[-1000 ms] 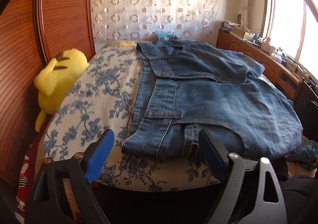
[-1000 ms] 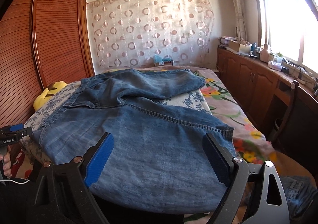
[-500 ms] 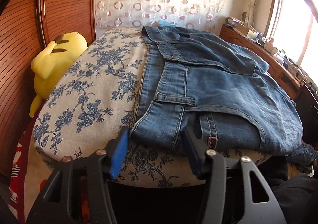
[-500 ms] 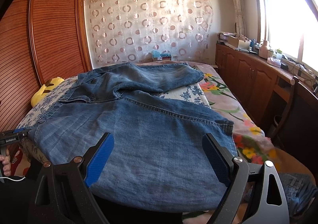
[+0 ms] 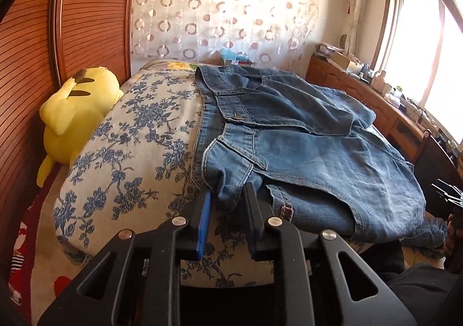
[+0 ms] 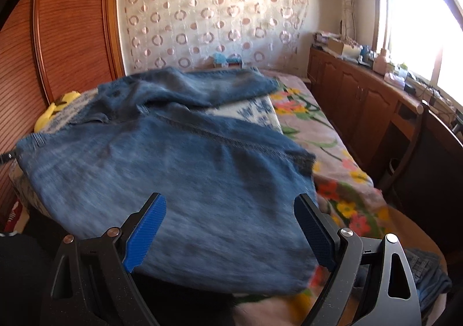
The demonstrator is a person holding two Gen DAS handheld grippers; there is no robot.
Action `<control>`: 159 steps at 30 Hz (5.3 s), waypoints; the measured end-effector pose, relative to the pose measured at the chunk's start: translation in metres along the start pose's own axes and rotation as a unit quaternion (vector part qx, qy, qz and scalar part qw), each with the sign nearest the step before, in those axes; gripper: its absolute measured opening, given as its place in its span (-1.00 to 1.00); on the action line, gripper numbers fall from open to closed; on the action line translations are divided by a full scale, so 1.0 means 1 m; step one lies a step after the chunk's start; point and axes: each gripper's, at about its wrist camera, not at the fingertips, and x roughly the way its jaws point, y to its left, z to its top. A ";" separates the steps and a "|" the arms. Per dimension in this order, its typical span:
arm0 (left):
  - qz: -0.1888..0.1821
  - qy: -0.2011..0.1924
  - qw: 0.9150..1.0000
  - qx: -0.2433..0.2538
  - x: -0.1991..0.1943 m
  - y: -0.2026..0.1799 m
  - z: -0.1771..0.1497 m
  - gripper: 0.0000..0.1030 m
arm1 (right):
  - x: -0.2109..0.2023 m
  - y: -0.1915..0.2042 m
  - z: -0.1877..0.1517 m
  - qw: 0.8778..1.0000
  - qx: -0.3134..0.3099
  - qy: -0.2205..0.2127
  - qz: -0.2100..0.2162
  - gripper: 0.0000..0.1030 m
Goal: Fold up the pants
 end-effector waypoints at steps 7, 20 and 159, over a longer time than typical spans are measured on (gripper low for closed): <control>0.004 0.007 1.000 0.003 0.005 -0.002 -0.004 -0.57 | 0.001 -0.027 -0.006 0.999 0.009 0.050 0.000 0.69; 0.010 0.016 1.000 0.007 0.009 -0.002 -0.008 -0.57 | -0.014 -0.055 -0.004 0.991 -0.012 0.129 0.014 0.26; 0.009 -0.093 0.995 0.035 0.087 -0.010 0.198 -0.78 | 0.045 -0.101 0.202 0.988 0.054 -0.125 0.077 -0.94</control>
